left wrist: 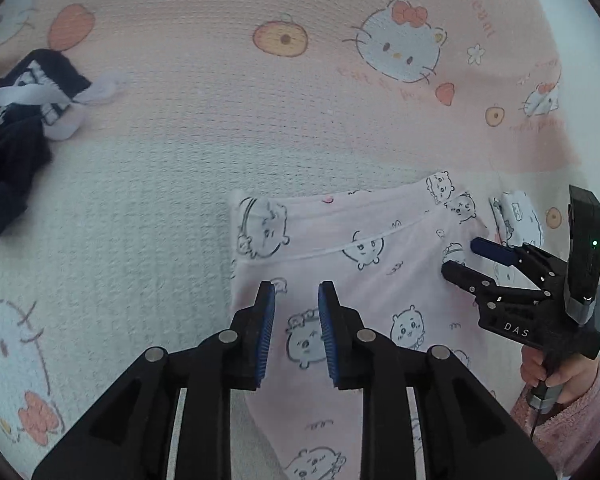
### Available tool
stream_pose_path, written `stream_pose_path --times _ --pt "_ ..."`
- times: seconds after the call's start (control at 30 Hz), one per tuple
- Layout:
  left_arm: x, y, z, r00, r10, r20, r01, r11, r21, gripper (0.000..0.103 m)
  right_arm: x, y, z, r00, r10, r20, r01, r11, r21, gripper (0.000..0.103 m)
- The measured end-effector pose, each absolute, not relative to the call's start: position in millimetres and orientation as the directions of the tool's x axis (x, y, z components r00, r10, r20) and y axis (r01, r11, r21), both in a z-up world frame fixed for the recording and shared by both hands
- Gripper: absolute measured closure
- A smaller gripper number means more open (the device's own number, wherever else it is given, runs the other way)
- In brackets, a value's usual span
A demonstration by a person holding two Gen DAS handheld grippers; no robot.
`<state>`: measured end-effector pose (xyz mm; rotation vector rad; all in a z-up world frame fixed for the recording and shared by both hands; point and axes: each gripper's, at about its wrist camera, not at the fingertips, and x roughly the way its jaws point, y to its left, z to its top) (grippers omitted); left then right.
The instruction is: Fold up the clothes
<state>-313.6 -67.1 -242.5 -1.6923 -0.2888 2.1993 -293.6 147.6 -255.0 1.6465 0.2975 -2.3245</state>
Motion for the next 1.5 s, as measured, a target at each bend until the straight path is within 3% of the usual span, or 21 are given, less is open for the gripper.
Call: stream_pose_path --times 0.23,0.37,0.43,0.57,0.67,0.73,0.83,1.0,1.1,1.23,1.4,1.5 --pt "-339.7 -83.2 -233.4 -0.324 0.435 -0.840 -0.106 -0.899 -0.425 0.079 -332.2 197.5 -259.4 -0.322 -0.021 -0.947 0.180 -0.983 -0.040 0.041" --pt "-328.1 -74.1 -223.7 -0.317 0.475 -0.821 -0.148 -0.879 -0.452 0.079 -345.5 222.1 -251.7 -0.322 -0.060 -0.945 0.102 -0.994 0.028 0.041" --pt "-320.6 -58.9 -224.8 -0.303 0.453 -0.839 -0.201 -0.891 -0.408 0.078 -345.1 210.0 -249.4 -0.333 -0.067 -0.940 0.166 -0.986 0.011 0.040" --pt "-304.2 -36.2 -236.5 -0.259 0.293 -0.920 -0.196 -0.949 -0.247 0.078 -338.8 191.3 -256.4 -0.304 -0.009 -0.953 0.233 -0.970 -0.065 0.041" --pt "-264.6 -9.8 -217.2 -0.279 0.340 -0.898 -0.285 -0.923 -0.260 0.076 -306.6 199.7 -241.6 -0.308 -0.081 -0.948 0.210 -0.978 0.016 0.040" --pt "-242.0 12.1 -215.4 -0.268 0.321 -0.908 -0.337 -0.915 -0.224 0.068 -272.0 196.6 -240.9 -0.290 -0.117 -0.950 0.234 -0.971 0.048 0.039" --pt "-213.2 39.1 -228.7 -0.208 0.286 -0.935 -0.386 -0.903 -0.190 0.067 -217.7 185.9 -246.9 -0.245 -0.150 -0.958 0.289 -0.954 0.076 0.039" --pt "-165.2 26.6 -237.0 -0.142 0.168 -0.975 -0.369 -0.923 -0.105 0.065 -164.3 201.9 -261.7 -0.229 -0.066 -0.971 0.303 -0.953 -0.006 0.037" --pt "-150.1 8.6 -229.6 -0.139 0.205 -0.969 -0.313 -0.937 -0.154 0.065 -152.2 223.1 -253.9 -0.217 -0.089 -0.972 0.217 -0.975 0.041 0.036" --pt "-151.3 11.5 -210.9 -0.234 0.376 -0.896 -0.264 -0.912 -0.314 0.065 -125.1 194.9 -243.4 -0.247 -0.123 -0.961 0.314 -0.949 0.041 0.036" --pt "-136.2 31.8 -235.7 -0.144 0.232 -0.962 -0.298 -0.937 -0.181 0.064 -97.3 187.9 -262.2 -0.197 -0.073 -0.978 0.382 -0.924 -0.008 0.036" --pt "-106.4 21.6 -233.3 -0.128 0.219 -0.967 -0.314 -0.934 -0.170 0.064 -84.6 210.8 -262.8 -0.159 -0.074 -0.984 0.361 -0.933 0.012 0.031"
